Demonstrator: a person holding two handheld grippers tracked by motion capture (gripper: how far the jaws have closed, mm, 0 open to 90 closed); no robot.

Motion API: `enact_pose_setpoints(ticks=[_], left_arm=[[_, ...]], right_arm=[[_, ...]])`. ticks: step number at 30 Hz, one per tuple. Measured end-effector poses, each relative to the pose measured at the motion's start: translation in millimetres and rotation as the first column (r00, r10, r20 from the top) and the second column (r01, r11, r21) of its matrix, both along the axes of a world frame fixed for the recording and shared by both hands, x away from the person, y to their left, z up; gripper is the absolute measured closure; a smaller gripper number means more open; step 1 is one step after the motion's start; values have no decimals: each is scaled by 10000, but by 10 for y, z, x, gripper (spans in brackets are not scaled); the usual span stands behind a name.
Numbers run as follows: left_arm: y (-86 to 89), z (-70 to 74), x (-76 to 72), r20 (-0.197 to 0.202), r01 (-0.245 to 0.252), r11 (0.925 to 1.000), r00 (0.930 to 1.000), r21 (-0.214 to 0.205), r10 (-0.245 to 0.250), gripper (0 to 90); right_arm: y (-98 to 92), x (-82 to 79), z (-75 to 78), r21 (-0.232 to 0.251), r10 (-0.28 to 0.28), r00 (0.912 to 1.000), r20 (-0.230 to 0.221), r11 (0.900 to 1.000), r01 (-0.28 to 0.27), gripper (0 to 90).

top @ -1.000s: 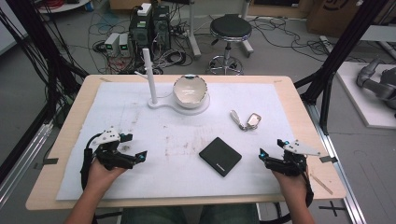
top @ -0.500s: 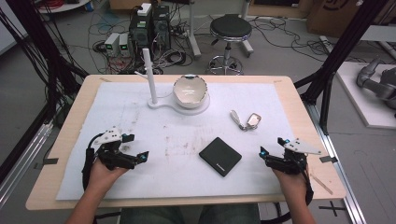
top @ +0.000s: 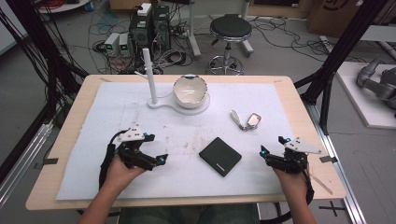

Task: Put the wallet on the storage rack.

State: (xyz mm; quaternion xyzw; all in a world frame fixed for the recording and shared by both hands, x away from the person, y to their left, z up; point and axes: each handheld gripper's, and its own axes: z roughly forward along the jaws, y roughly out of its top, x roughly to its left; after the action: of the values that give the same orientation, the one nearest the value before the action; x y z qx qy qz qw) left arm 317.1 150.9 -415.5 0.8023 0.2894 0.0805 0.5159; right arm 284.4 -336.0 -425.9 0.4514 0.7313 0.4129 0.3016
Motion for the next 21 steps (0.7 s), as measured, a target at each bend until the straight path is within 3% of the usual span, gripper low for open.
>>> enact_pose_setpoints(ticks=[1, 2, 4, 5, 6, 7, 12, 21], left_arm=[[-124, 4, 49, -61, 107, 9999, 9999, 13, -107, 19], [-124, 4, 49, -61, 107, 9999, 9999, 13, -107, 19], [-317, -21, 115, -201, 234, 9997, 9995, -12, -234, 19], [-317, -21, 115, -201, 234, 9997, 9995, -12, -234, 19], [-442, -44, 156, -299, 261, 9997, 9992, 24, -261, 19], [-442, -44, 156, -299, 261, 9997, 9992, 24, -261, 19], [-793, -72, 266, -540, 567, 9984, 9970, 71, -562, 19], [-1147, -127, 362, -862, 915, 9956, 9923, 205, -894, 19]], right_arm=[[-28, 8, -8, 119, -97, 10000, -19, 9999, 97, 206], [-28, 8, -8, 119, -97, 10000, -19, 9999, 97, 206], [-55, 18, -32, 152, -137, 9998, -113, 9998, 139, 206], [-60, 19, -36, 143, -152, 9998, -133, 9998, 153, 206], [-65, 18, -36, 163, -154, 9998, -134, 9997, 156, 206], [-68, 16, -35, 184, -167, 9998, -143, 9997, 170, 207], [-72, 9, -34, 161, -151, 9998, -144, 9998, 153, 206], [-63, 13, -35, 180, -114, 9998, -147, 9998, 117, 206]])
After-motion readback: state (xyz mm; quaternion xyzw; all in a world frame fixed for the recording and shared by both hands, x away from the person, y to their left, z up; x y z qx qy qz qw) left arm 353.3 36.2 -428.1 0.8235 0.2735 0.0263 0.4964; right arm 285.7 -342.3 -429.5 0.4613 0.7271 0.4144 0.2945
